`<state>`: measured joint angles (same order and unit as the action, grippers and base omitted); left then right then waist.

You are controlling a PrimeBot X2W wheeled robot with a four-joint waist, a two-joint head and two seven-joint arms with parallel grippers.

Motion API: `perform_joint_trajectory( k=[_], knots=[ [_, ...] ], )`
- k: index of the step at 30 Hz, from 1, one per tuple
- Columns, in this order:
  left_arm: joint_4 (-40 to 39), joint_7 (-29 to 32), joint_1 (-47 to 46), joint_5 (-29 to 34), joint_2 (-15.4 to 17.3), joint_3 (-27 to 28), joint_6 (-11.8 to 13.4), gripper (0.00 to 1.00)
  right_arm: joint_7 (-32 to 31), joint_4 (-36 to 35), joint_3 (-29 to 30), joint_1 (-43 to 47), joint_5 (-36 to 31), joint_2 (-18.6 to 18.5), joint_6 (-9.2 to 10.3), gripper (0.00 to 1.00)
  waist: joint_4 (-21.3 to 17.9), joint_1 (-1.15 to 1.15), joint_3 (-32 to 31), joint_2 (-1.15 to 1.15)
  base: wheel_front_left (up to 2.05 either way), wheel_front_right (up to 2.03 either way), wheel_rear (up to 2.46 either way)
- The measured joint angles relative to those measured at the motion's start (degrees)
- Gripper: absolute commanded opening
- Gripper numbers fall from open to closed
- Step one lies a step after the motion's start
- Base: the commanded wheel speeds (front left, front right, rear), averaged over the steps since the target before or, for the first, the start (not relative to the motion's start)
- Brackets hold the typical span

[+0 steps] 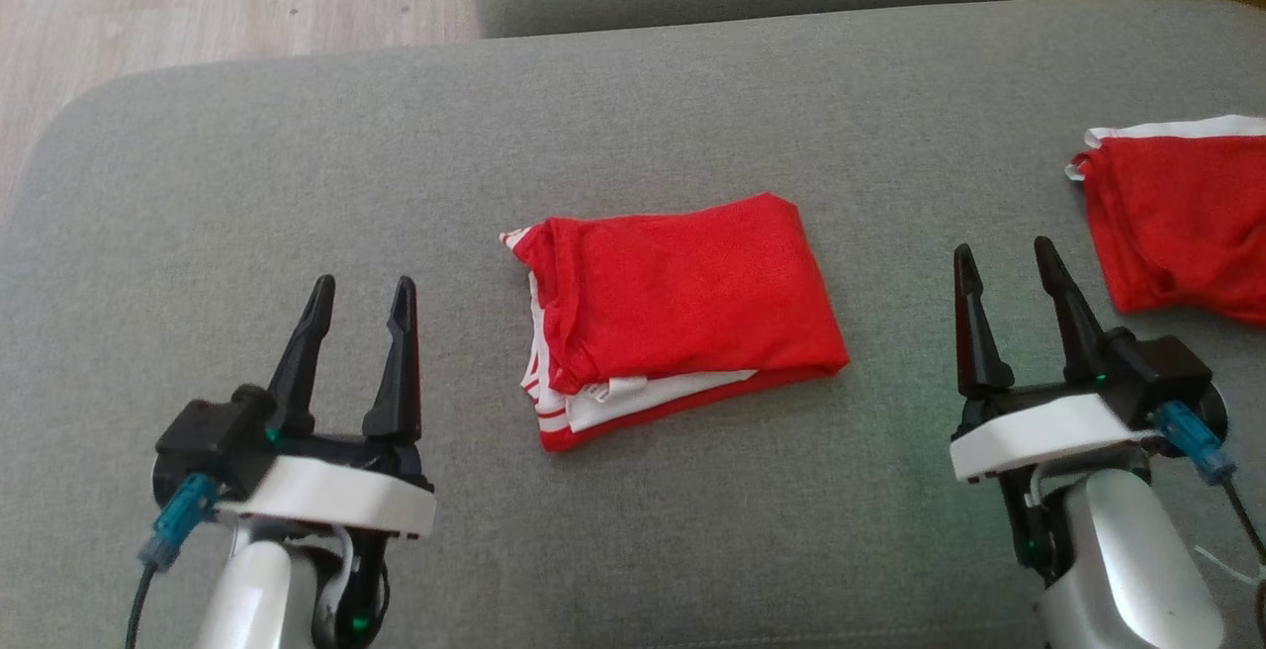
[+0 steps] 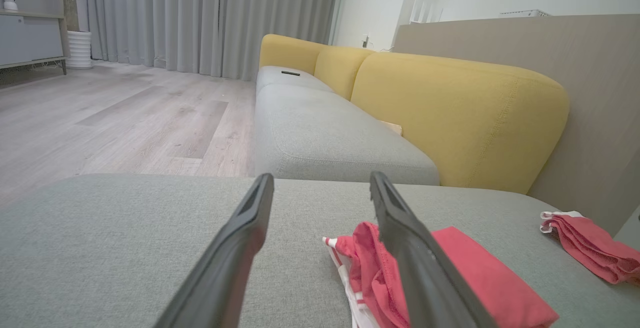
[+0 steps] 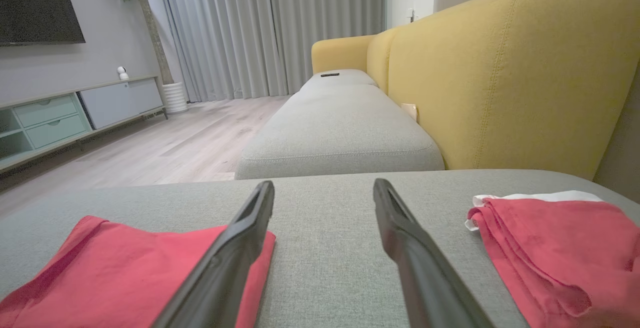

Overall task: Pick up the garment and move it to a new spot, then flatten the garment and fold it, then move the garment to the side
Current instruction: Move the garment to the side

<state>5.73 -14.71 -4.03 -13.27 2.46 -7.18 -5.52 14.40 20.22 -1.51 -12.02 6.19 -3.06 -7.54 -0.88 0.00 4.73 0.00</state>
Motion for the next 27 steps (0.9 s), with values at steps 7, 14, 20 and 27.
perform_joint_trajectory(
  k=[7,14,20,27],
  knots=[
    [-0.1,0.0,-0.1,0.0,0.0,-1.0,0.0,1.00,0.0,1.7,-0.1,-0.1,0.8,0.0,0.00,1.00,1.1,0.00,0.5,0.00,0.00,0.00,0.00],
    [-0.2,0.0,-1.2,0.1,0.0,-2.5,-0.1,1.00,-2.4,8.5,-2.6,-1.4,2.8,0.2,0.00,1.00,3.0,0.00,2.3,0.00,0.00,0.00,0.00],
    [-0.2,0.0,-2.0,0.1,0.0,-3.9,-0.4,1.00,-5.1,15.8,-4.5,-7.5,5.4,0.2,0.00,1.00,5.1,0.00,4.1,0.00,0.00,0.00,0.00],
    [-0.1,0.0,-3.9,0.1,0.0,-5.2,-0.5,1.00,-8.6,25.5,-7.0,-12.3,11.0,0.1,0.00,1.00,8.0,0.00,5.9,0.00,0.00,0.00,0.00]
  ],
)
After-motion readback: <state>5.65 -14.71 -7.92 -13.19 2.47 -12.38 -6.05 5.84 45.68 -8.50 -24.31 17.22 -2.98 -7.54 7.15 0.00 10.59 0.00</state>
